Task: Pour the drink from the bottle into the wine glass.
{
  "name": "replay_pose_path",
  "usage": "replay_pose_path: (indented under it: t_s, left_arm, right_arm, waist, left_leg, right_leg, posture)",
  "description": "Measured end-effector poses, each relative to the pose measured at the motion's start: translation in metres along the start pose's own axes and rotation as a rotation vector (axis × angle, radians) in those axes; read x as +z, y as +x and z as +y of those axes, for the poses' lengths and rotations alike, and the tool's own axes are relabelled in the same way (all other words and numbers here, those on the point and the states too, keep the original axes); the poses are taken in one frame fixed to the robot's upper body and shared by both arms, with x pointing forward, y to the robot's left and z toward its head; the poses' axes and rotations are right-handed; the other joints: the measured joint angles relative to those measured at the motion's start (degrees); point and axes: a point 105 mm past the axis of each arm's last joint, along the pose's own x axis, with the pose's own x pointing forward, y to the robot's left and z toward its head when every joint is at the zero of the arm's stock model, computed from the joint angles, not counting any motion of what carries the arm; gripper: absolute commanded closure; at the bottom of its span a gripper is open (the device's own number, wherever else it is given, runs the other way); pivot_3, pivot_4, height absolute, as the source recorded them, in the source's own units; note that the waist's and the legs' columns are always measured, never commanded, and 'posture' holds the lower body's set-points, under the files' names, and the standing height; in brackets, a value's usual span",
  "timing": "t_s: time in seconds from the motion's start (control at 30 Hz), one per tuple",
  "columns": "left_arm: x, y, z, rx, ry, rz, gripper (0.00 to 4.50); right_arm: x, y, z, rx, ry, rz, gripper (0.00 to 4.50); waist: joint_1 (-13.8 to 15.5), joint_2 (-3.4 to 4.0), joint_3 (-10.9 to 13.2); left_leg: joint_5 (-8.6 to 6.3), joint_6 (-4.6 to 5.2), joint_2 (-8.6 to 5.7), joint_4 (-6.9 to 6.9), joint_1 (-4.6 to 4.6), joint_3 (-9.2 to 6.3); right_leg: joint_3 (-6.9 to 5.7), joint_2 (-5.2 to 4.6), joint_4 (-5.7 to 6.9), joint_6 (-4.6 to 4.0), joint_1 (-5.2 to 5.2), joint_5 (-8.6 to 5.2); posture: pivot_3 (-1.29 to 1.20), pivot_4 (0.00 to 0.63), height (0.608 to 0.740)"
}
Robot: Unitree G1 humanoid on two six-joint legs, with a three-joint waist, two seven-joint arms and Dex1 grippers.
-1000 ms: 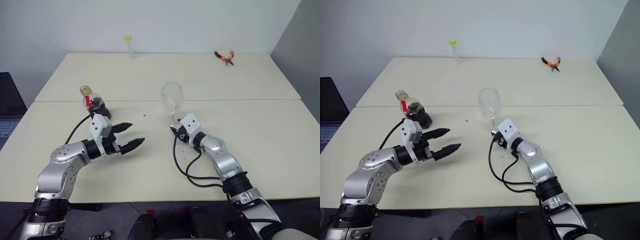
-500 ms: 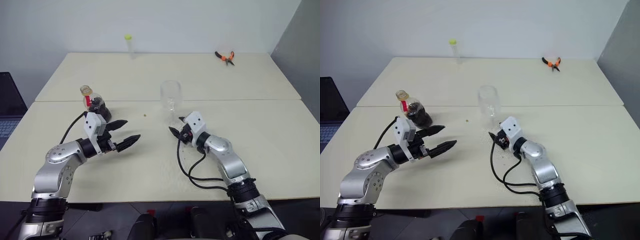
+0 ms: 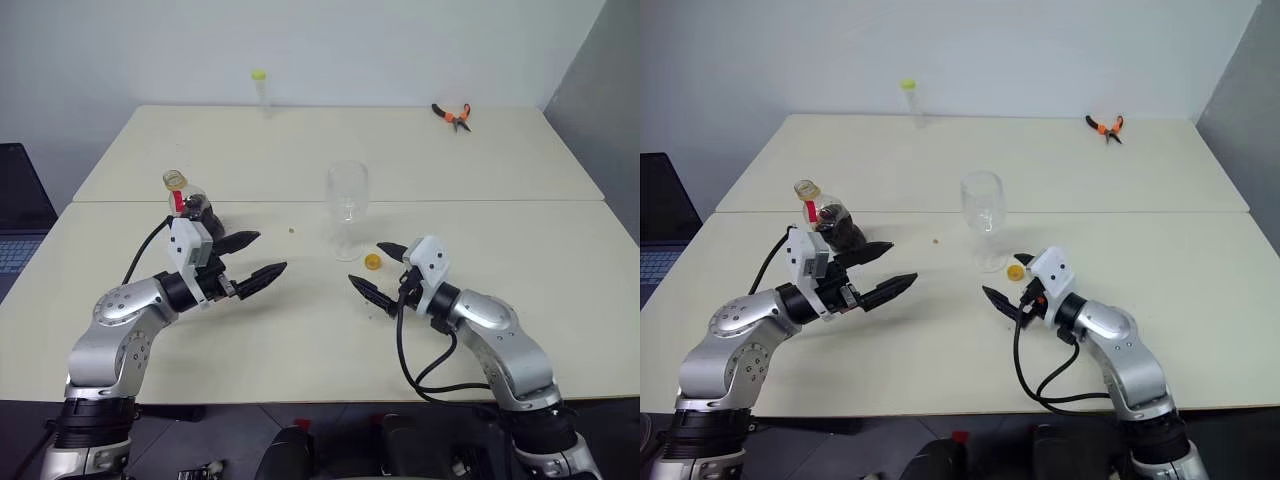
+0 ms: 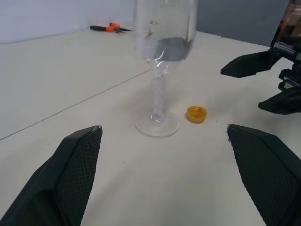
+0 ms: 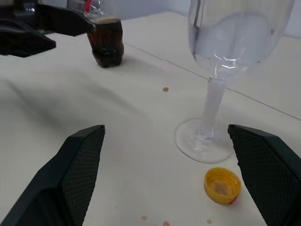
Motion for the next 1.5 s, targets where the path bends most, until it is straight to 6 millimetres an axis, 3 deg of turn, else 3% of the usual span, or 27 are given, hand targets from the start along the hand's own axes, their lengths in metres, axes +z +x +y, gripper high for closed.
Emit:
replay_pose_path:
  t_s: [0.57, 0.9, 1.17, 1.3, 1.5]
  left_arm:
    - [0.017, 0.004, -0.004, 0.013, 0.06, -0.035, 0.0]
    - [0.005, -0.036, -0.001, 0.277, -0.002, -0.046, 0.0]
    - [-0.017, -0.069, 0.034, 0.647, 0.045, 0.008, 0.0]
    - [-0.025, -0.066, 0.045, 0.717, 0.069, 0.052, 0.0]
    - [-0.019, -0.053, 0.061, 0.753, 0.092, 0.026, 0.0]
  right_arm:
    - [0.022, -0.011, 0.017, 0.095, 0.002, -0.077, 0.03]
    - [0.036, -0.013, 0.019, 0.123, -0.053, -0.092, 0.03]
    - [0.044, -0.013, 0.019, 0.159, -0.07, -0.101, 0.03]
    - [0.049, -0.011, 0.019, 0.168, -0.083, -0.113, 0.03]
    - [0.049, -0.01, 0.021, 0.182, -0.067, -0.1, 0.03]
  waist:
    - [0.09, -0.01, -0.01]
    - [0.6, -0.02, -0.01]
    - [1.15, -0.06, -0.03]
    - [1.15, -0.11, -0.07]
    - [1.14, -0.14, -0.09]
  left_leg:
    - [0.01, -0.01, 0.0, 0.0, 0.0, 0.0]
    - [0.0, 0.0, 0.04, 0.02, 0.02, -0.01]
    - [0.0, 0.0, 0.01, 0.03, 0.01, -0.01]
    - [0.0, 0.0, -0.01, 0.04, 0.0, -0.02]
    - [0.01, -0.01, -0.01, 0.04, 0.0, -0.01]
  right_leg:
    - [0.0, 0.0, -0.01, 0.0, 0.01, 0.0]
    - [0.0, 0.0, -0.03, 0.0, 0.04, 0.0]
    - [-0.04, 0.0, -0.03, 0.0, 0.07, 0.0]
    - [-0.07, 0.0, -0.03, 0.0, 0.07, 0.0]
    - [-0.07, -0.01, -0.03, 0.0, 0.06, 0.0]
  posture:
    - [0.0, 0.15, 0.74]
    - [0.0, 0.15, 0.74]
    - [0.0, 0.15, 0.74]
    - [0.0, 0.15, 0.74]
    - [0.0, 0.15, 0.74]
